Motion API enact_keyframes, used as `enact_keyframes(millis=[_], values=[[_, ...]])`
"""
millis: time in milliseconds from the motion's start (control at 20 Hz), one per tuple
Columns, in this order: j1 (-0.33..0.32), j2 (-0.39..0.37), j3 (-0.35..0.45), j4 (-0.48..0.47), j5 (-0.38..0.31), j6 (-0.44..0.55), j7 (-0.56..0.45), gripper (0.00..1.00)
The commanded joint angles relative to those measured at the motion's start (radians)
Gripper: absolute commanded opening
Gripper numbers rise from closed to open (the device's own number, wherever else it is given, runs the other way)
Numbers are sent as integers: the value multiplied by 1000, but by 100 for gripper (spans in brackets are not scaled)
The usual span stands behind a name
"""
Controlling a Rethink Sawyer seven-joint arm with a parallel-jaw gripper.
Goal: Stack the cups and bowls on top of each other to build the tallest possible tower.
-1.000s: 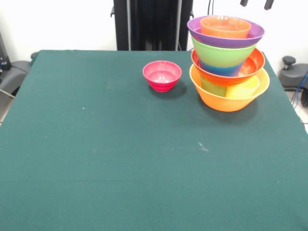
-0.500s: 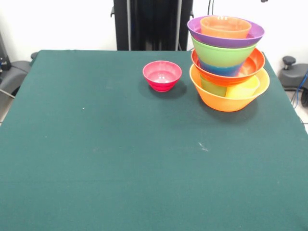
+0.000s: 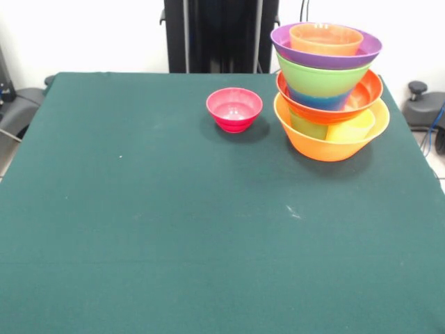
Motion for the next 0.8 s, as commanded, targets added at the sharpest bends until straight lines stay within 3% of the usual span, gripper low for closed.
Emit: enact_keyframes(millis=[50,800], values=[[-96,12,137,-12,-50,106,-112,100],[-231,16,229,9,-108,64,-183,100]])
